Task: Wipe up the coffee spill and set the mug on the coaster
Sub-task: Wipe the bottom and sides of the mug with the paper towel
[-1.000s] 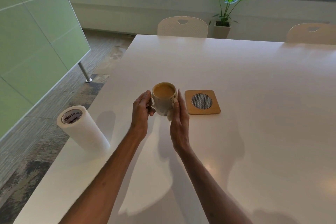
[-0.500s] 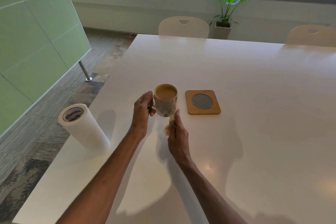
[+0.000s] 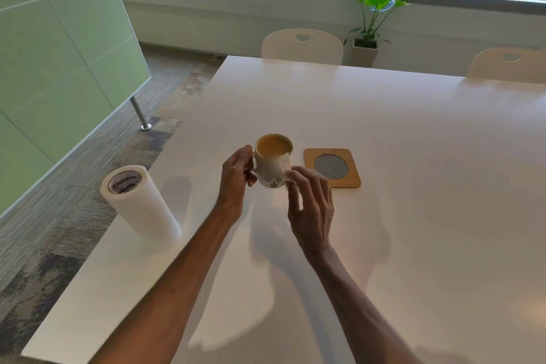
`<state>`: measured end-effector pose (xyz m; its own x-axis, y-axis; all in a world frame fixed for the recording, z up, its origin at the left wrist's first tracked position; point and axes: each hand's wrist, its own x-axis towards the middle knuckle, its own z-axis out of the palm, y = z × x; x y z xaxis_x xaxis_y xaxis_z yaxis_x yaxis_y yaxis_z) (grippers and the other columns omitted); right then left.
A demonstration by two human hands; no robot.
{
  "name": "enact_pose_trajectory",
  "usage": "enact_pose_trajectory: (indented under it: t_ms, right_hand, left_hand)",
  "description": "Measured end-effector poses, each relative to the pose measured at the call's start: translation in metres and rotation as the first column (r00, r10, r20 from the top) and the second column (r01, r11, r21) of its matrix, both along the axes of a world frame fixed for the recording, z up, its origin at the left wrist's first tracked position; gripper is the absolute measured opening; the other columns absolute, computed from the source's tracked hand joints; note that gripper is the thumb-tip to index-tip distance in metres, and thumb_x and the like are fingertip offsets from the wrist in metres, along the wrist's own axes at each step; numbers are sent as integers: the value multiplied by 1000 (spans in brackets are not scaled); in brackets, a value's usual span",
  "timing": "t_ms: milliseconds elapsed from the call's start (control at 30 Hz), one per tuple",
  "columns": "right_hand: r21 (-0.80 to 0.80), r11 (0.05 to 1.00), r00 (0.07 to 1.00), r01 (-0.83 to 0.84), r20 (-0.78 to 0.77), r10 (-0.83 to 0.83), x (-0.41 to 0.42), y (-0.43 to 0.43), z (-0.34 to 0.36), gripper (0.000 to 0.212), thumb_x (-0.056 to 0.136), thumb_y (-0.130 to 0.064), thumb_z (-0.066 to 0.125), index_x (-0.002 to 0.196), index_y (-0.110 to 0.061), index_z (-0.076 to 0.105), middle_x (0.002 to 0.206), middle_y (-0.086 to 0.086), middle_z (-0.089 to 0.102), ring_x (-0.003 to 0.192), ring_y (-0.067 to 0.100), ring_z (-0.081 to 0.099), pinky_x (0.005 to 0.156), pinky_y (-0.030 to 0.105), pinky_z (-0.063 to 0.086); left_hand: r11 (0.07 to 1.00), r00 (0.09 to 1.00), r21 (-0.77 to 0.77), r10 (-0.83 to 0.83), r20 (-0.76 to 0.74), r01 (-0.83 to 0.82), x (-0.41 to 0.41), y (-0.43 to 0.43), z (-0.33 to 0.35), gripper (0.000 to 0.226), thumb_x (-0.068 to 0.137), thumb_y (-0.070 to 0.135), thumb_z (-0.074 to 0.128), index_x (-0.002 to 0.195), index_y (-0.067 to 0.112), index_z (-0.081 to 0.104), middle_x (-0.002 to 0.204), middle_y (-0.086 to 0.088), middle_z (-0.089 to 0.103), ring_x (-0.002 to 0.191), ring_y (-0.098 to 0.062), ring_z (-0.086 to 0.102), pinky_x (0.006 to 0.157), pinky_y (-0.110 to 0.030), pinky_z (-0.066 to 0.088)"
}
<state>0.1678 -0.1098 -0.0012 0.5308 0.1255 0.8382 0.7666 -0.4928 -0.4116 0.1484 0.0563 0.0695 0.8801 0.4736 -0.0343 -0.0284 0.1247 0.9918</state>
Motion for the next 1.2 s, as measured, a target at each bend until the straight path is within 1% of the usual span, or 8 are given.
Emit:
enact_pose_trajectory:
  t_ms: [100, 267, 533, 633, 767, 900, 1100, 1200]
  right_hand:
    - [-113, 992, 999, -52, 6, 53, 9, -3, -3, 38, 106, -6, 69, 140, -21, 61, 140, 12, 60, 118, 27, 65, 75, 35, 64]
    - [-227, 969, 995, -99, -29, 95, 19, -7, -8, 51, 102, -1, 69, 146, -25, 59, 145, 16, 55, 114, 33, 66, 68, 42, 68]
    - [-426, 892, 988, -153, -41, 149, 15, -11, -21, 29, 104, -12, 68, 132, -15, 70, 142, 10, 55, 121, 29, 60, 70, 36, 67]
    - [-425, 897, 990, -124, 10, 142, 11, -17, -18, 31, 101, -9, 75, 132, -14, 73, 136, 11, 64, 116, 28, 66, 80, 40, 66]
    - [-300, 952, 958, -66, 246, 144, 10, -17, 2, 44, 97, -1, 80, 138, -10, 70, 137, 11, 69, 130, 29, 64, 116, 40, 47]
    - [-382, 911, 896, -153, 335, 291, 17, -5, 20, 47, 98, 5, 77, 143, -3, 69, 152, 19, 64, 145, 33, 59, 118, 48, 51]
    - [-596, 794, 880, -119, 308, 363, 31, -16, 10, 45, 114, 2, 51, 158, -5, 54, 170, 11, 45, 161, 24, 39, 133, 45, 32]
    - [-639, 765, 881, -83, 311, 356, 36, -18, 7, 50, 115, 0, 49, 164, -7, 45, 175, 10, 37, 164, 23, 33, 134, 45, 28]
  left_hand:
    - [1000, 1000, -4, -18, -11, 18, -1, -1, 0, 37, 117, 27, 46, 82, 18, 52, 64, 11, 42, 63, -8, 44, 58, -20, 41]
    - [1000, 1000, 2, -27, -9, 27, 0, 1, 0, 38, 117, 26, 46, 81, 17, 50, 64, 9, 41, 63, -8, 42, 59, -23, 39]
    - [1000, 1000, 4, -21, -2, 21, 5, 3, 0, 37, 117, 25, 47, 81, 17, 50, 64, 11, 41, 62, -6, 42, 56, -21, 37]
    - [1000, 1000, 3, -22, -9, 22, 6, 3, -2, 36, 116, 26, 48, 82, 17, 52, 66, 10, 42, 62, -6, 43, 56, -21, 39]
    - [999, 999, -8, -42, 1, 42, 5, 2, -5, 35, 116, 30, 49, 86, 16, 57, 76, -1, 46, 68, -11, 45, 60, -26, 37]
    - [997, 997, 21, -75, -7, 75, 1, 2, -6, 33, 117, 34, 44, 110, 14, 69, 100, -9, 70, 86, -20, 64, 68, -27, 53]
    - [995, 994, -5, -98, 49, 98, -3, 2, -1, 42, 117, 27, 45, 79, 22, 60, 67, 7, 54, 61, -7, 46, 57, -27, 35]
    - [994, 993, 15, -108, 49, 107, -5, 3, 0, 44, 117, 28, 44, 78, 28, 63, 65, 12, 56, 59, -3, 48, 54, -21, 38]
